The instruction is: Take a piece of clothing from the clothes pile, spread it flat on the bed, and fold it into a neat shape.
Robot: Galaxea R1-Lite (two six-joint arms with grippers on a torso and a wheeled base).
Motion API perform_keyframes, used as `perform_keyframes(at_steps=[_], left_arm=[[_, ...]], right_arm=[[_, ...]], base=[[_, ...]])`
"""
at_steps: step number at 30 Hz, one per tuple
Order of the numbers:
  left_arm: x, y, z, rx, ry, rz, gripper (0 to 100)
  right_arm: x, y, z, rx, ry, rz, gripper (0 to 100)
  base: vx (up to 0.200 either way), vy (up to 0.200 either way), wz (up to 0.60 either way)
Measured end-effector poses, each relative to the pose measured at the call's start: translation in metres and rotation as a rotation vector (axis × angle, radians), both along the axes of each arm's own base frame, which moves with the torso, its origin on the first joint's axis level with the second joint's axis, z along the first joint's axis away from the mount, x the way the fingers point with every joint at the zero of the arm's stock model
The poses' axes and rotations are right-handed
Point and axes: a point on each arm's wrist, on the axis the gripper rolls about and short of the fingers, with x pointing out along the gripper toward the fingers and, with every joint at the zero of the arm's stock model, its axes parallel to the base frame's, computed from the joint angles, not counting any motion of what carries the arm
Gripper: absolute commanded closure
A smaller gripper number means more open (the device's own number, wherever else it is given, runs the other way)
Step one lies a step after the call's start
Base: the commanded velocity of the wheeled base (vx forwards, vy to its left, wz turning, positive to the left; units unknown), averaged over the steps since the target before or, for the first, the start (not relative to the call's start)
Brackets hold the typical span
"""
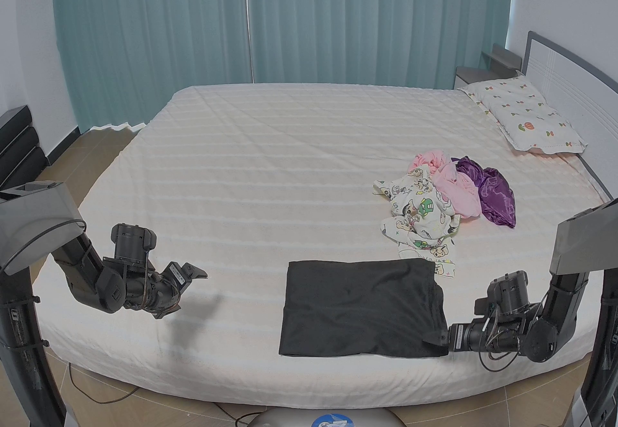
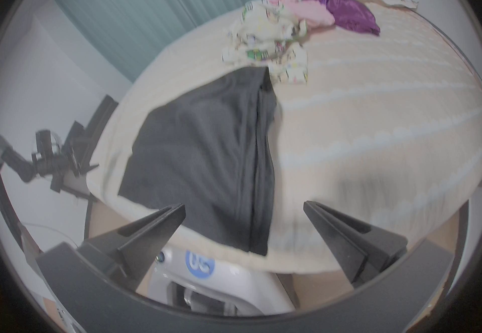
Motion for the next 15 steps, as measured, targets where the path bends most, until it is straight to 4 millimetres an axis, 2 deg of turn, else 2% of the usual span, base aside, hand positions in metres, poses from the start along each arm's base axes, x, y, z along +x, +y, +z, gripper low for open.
perform_keyframes(at_steps=[7,15], left_arm=[[0.000,0.000,0.000,0.000,0.000,0.000,0],[0.000,0.000,0.000,0.000,0.000,0.000,0]], right_arm=[[0.052,0.001,0.011,0.099,-0.107,-0.095,0],[0.121,0.008,0.007,0.177,-0.160,-0.197,0]], base=[[0.000,0.000,0.00],[0.000,0.000,0.00]])
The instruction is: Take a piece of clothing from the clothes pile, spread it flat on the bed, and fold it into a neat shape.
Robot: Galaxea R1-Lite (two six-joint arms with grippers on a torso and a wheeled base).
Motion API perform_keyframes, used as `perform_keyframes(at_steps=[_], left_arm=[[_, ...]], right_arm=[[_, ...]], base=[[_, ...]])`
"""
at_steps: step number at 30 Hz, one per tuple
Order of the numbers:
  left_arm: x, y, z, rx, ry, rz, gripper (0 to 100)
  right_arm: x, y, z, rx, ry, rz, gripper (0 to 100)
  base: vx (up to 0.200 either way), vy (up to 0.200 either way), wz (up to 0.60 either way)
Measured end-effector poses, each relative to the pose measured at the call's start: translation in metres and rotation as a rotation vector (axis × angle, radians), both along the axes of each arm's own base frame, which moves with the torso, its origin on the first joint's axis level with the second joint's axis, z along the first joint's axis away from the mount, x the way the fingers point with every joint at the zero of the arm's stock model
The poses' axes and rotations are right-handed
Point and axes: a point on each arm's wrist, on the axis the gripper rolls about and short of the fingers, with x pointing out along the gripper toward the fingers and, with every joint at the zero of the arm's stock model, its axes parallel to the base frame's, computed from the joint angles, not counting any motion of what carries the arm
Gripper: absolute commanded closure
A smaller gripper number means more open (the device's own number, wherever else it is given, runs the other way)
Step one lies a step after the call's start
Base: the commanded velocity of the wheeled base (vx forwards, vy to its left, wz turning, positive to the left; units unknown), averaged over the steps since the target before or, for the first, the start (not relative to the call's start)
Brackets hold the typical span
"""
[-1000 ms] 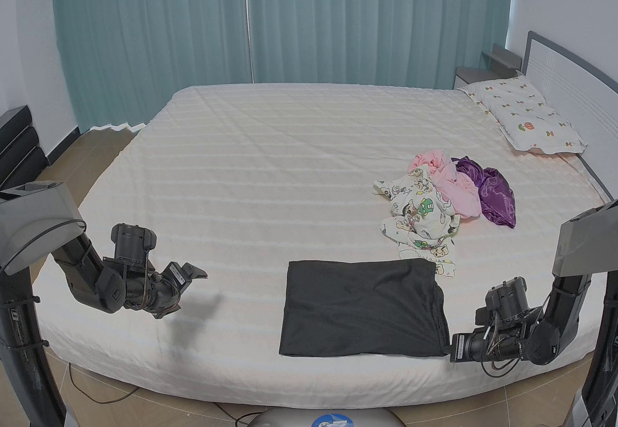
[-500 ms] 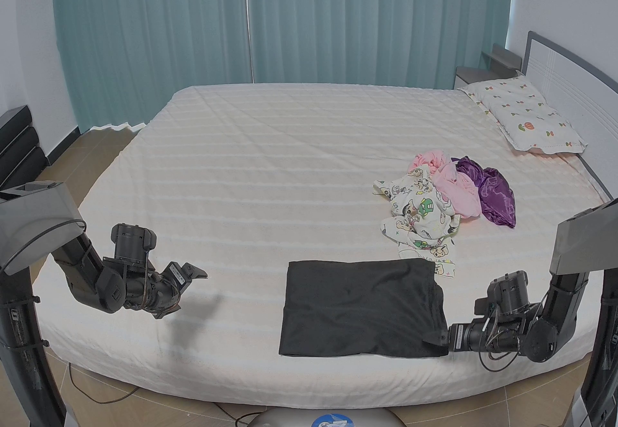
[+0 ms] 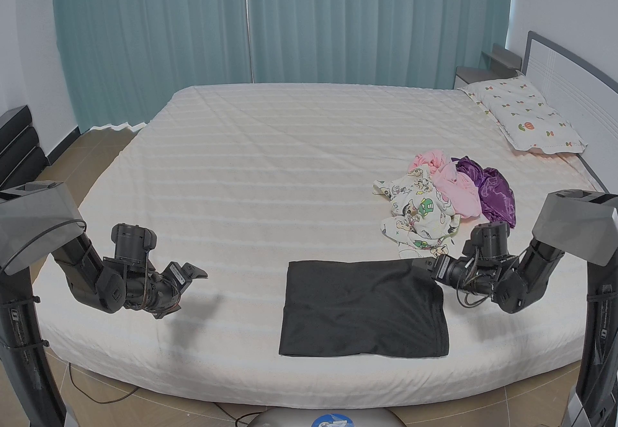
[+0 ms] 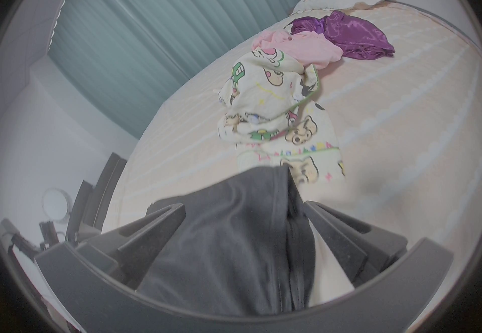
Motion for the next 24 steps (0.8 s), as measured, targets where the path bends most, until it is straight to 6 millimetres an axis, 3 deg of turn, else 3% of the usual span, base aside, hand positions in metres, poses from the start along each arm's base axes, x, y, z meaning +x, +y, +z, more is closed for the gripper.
perform_keyframes(at_steps=[5,6,12,24], left_arm=[[0.000,0.000,0.000,0.000,0.000,0.000,0],[0.000,0.000,0.000,0.000,0.000,0.000,0],[0.000,0.000,0.000,0.000,0.000,0.000,0],[0.000,0.000,0.000,0.001,-0.001,0.001,0]], right_arm=[[0.032,0.004,-0.012,0.019,0.019,-0.048,0],[0.034,0.004,-0.015,0.021,0.029,-0.054,100],[0.047,0.005,-0.029,0.041,0.051,-0.089,100],[0.054,-0.001,-0.032,0.112,0.047,-0.196,100]], base=[[0.000,0.000,0.00],[0.000,0.000,0.00],[0.000,0.000,0.00],[0.000,0.000,0.00]])
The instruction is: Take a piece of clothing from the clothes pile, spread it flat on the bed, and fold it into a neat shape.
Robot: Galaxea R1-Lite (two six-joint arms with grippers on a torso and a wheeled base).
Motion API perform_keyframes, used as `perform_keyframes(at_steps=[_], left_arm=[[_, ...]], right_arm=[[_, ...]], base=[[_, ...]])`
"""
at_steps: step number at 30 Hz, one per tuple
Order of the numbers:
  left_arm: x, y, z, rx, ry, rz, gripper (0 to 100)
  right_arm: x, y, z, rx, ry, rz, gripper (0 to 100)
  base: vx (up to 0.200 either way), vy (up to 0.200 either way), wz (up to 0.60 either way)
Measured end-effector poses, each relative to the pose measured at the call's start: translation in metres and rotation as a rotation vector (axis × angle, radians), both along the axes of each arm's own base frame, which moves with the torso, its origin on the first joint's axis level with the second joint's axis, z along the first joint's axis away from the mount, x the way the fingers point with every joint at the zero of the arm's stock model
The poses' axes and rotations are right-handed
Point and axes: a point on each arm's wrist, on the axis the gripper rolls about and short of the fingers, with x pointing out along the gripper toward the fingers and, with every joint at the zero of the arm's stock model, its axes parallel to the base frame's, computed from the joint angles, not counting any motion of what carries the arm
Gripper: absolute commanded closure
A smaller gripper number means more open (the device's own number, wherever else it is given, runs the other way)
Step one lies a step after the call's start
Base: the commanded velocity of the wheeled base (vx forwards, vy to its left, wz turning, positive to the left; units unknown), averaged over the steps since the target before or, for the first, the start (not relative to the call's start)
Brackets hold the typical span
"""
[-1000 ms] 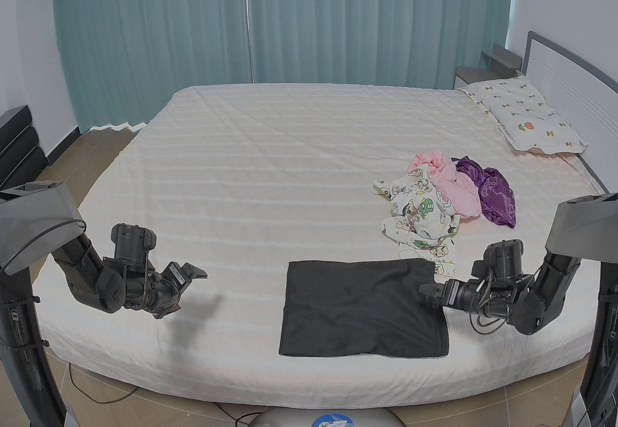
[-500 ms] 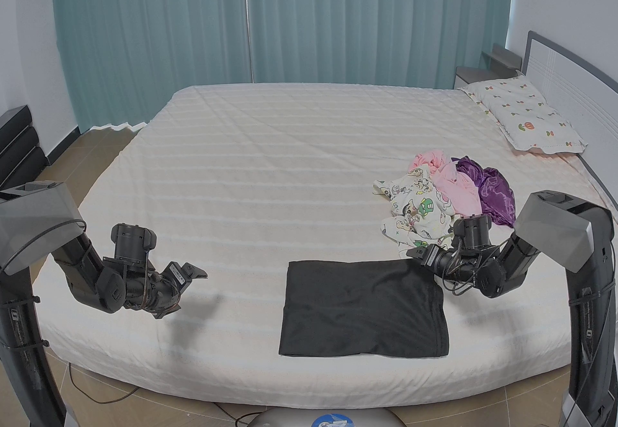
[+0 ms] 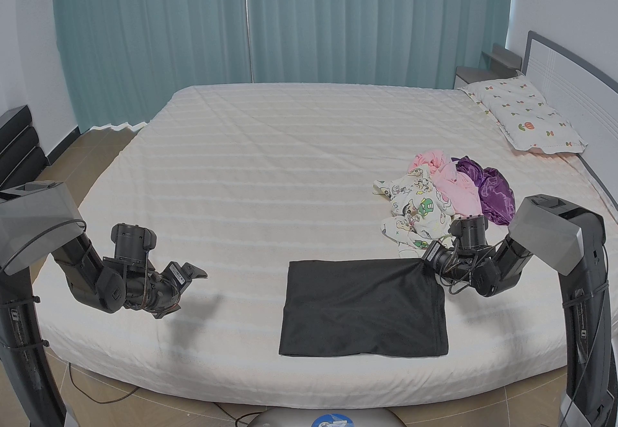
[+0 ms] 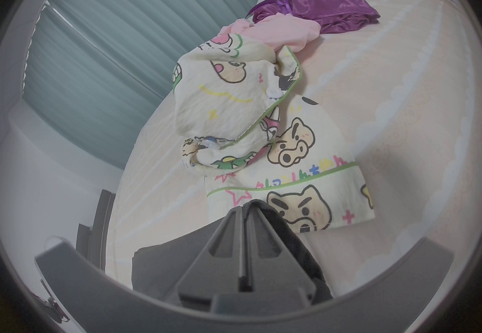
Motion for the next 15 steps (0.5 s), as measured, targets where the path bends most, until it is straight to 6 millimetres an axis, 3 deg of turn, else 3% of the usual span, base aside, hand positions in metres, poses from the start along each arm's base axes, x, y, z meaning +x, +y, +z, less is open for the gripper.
perform_keyframes(at_steps=[5,6,15], left_arm=[[0.0000,0.0002,0.0000,0.001,0.000,0.001,0],[0.0000,0.0000,0.0000,0.001,0.000,0.001,0],[0.0000,0.0000,0.0000,0.001,0.000,0.001,0]], right_arm=[[0.0029,-0.0028,0.0026,0.021,-0.027,-0.022,100],[0.0036,-0.0035,0.0036,0.026,-0.039,-0.025,0],[-0.0013,-0.0059,0.0010,0.021,-0.049,-0.019,0]], base=[[0.000,0.000,0.00],[0.000,0.000,0.00],[0.000,0.000,0.00]])
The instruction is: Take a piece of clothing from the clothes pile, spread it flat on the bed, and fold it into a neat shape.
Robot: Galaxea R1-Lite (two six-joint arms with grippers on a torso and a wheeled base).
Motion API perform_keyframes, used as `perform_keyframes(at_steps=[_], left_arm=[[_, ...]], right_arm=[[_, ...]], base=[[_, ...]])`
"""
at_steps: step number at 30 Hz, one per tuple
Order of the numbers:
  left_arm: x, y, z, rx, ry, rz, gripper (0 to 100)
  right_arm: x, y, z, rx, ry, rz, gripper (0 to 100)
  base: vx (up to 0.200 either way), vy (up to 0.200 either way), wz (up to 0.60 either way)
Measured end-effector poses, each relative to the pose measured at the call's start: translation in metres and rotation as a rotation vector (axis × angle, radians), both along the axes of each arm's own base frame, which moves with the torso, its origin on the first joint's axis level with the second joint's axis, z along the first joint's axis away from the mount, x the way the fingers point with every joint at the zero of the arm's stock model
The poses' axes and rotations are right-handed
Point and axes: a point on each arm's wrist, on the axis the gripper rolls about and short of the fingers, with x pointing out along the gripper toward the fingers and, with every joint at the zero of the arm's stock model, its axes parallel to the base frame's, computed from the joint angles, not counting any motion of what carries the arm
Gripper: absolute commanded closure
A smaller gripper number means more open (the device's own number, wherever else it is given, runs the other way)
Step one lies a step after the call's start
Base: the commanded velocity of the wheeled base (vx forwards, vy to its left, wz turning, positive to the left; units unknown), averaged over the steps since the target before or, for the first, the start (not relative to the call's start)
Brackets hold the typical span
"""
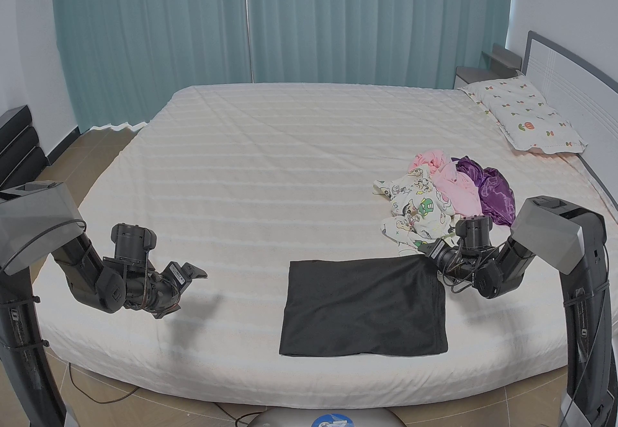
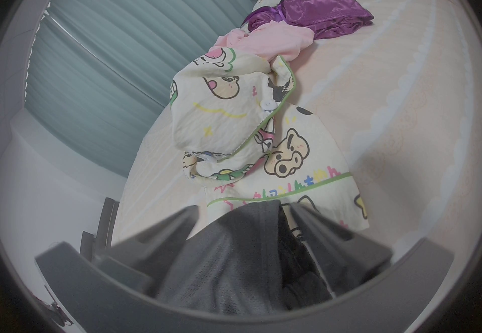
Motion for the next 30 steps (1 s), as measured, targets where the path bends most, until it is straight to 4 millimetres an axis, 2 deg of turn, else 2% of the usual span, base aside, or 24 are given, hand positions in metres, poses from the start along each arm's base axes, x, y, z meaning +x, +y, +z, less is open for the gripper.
perform_keyframes(at_steps=[6,13,18,23,27,30], left_arm=[[0.000,0.000,0.000,0.000,0.000,0.000,0],[-0.001,-0.001,-0.001,0.006,0.003,-0.004,0],[-0.001,-0.002,-0.001,0.007,0.004,-0.004,0],[0.000,-0.003,-0.002,0.008,0.004,-0.004,0],[0.001,-0.003,-0.002,0.011,0.002,0.007,0],[0.002,-0.003,-0.002,0.014,0.002,0.019,0]], right_arm=[[-0.014,-0.006,0.004,-0.048,-0.054,0.050,0],[-0.042,-0.011,0.010,-0.084,-0.027,0.075,0],[-0.069,-0.015,0.025,-0.083,-0.002,0.074,0],[-0.107,-0.018,0.036,-0.059,-0.003,0.067,0],[-0.132,-0.020,0.046,0.000,-0.068,0.047,0],[-0.146,-0.021,0.049,0.055,-0.106,0.028,0]], base=[[0.000,0.000,0.00],[0.000,0.000,0.00],[0.000,0.000,0.00],[0.000,0.000,0.00],[0.000,0.000,0.00],[0.200,0.000,0.00]])
